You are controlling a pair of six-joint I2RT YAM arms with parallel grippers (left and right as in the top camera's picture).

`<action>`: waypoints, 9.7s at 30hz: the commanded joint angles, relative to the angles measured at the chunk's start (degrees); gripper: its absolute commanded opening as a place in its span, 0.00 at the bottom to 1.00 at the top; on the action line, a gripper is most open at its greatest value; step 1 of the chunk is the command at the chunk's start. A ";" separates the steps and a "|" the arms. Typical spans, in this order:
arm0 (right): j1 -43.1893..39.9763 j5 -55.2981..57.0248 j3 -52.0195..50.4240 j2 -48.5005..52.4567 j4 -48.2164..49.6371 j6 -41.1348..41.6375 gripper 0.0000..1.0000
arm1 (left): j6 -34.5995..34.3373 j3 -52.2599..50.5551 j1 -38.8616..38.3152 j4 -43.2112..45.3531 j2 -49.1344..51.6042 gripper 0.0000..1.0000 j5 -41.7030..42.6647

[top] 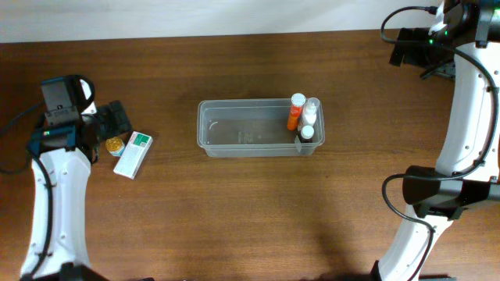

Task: Pack container
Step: 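Move the left gripper over the gold-lidded jar and lower, then close the left gripper on the jar and lift it, then carry the jar right over the container, then lower the jar into the container beside the bottles and release, then raise the left gripper and move it back left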

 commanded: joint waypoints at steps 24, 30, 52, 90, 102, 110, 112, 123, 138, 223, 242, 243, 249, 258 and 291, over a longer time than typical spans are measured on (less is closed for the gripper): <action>-0.04 0.28 1.11 -0.31 -0.33 0.50 0.98 | -2.54 1.03 5.44 4.81 22.08 0.99 2.89; -0.04 0.28 1.11 -0.31 -0.33 0.50 0.98 | -2.51 1.03 5.35 6.16 24.20 0.93 3.08; -0.04 0.28 1.11 -0.31 -0.33 0.50 0.98 | -2.54 1.03 5.35 7.39 27.85 0.54 4.20; -0.04 0.28 1.11 -0.31 -0.33 0.50 0.98 | 28.46 38.49 -16.90 -19.98 25.03 0.25 22.56; -0.04 0.31 1.11 -0.31 -0.33 0.50 0.98 | 47.43 38.14 -36.63 -19.93 25.07 0.25 15.85; -0.04 0.28 1.11 -0.31 -0.33 0.50 0.98 | 54.34 36.26 -40.94 -18.40 27.47 0.25 15.85; -0.04 0.28 1.11 -0.31 -0.33 0.50 0.98 | 54.73 36.24 -41.31 -17.99 28.83 0.25 15.89; -0.04 0.28 1.11 -0.31 -0.33 0.50 0.98 | 64.41 36.24 -44.63 -15.17 34.47 0.21 16.04; -0.04 0.28 1.11 -0.31 -0.33 0.50 0.98 | 64.39 36.24 -48.83 -12.55 37.90 0.20 16.06; -0.04 0.28 1.11 -0.31 -0.35 0.50 0.98 | 64.39 36.04 -48.85 -8.31 45.42 0.54 20.22; -0.04 0.31 1.11 -0.31 -0.33 0.50 0.98 | 64.08 37.27 -49.53 -9.35 44.26 0.55 19.45; -0.04 0.31 1.11 -0.31 -0.33 0.50 0.98 | 64.00 37.53 -49.55 -9.60 43.93 0.55 19.32; -0.04 0.28 1.11 -0.31 -0.33 0.50 0.98 | 63.04 38.53 -49.57 -10.14 40.46 0.55 18.05; -0.04 0.31 1.11 -0.31 -0.35 0.50 0.98 | 60.28 38.53 -49.57 -10.97 30.71 0.99 11.65; -0.04 0.31 1.11 -0.31 -0.35 0.50 0.98 | 18.93 32.15 -9.07 -31.76 22.86 0.99 2.49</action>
